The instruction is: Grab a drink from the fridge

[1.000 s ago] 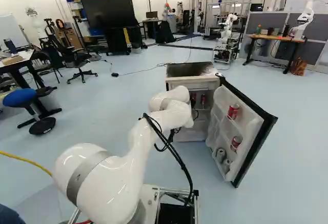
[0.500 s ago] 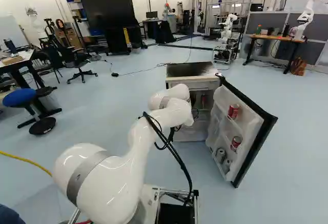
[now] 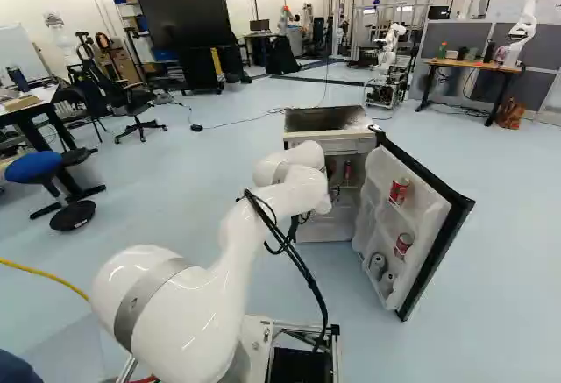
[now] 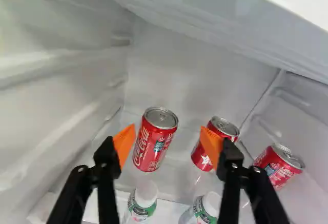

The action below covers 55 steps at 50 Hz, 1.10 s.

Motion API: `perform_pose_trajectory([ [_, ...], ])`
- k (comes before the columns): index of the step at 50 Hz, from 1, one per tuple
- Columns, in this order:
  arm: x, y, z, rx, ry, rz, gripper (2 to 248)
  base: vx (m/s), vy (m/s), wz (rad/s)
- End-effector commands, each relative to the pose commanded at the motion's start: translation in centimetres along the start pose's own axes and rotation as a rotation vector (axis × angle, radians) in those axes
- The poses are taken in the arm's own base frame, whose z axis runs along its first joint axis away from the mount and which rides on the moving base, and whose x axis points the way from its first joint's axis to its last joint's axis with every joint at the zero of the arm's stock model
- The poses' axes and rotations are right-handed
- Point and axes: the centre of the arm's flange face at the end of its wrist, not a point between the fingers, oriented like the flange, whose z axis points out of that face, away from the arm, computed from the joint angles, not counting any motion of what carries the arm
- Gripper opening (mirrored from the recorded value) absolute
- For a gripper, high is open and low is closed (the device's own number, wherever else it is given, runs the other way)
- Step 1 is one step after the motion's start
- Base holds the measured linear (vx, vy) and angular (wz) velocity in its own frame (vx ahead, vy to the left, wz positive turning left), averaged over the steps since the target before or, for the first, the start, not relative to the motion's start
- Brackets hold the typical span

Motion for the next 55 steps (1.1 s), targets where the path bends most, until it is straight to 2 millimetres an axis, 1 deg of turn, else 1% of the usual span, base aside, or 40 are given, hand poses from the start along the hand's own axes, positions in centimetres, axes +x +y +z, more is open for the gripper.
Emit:
perform_pose_trajectory([
  [3,0.00,0.00,0.00,0.000,0.000,0.000,186,0.000,0.000,0.000],
  [4,0.00,0.00,0.00,0.000,0.000,0.000,147,0.000,0.000,0.000],
  [8,0.00,0.00,0.00,0.000,0.000,0.000,147,0.000,0.000,0.000],
  [9,0.00,0.00,0.00,0.000,0.000,0.000,109,0.000,0.000,0.000],
  [14,0.00,0.00,0.00,0.000,0.000,0.000,109,0.000,0.000,0.000],
  [15,0.00,0.00,0.00,0.000,0.000,0.000,71,0.000,0.000,0.000],
  [19,0.00,0.00,0.00,0.000,0.000,0.000,71,0.000,0.000,0.000],
  [20,0.00,0.00,0.00,0.000,0.000,0.000,32,0.000,0.000,0.000],
  [24,0.00,0.00,0.00,0.000,0.000,0.000,32,0.000,0.000,0.000],
  [25,0.00,0.00,0.00,0.000,0.000,0.000,19,0.000,0.000,0.000],
  [55,0.00,0.00,0.00,0.000,0.000,0.000,19,0.000,0.000,0.000],
])
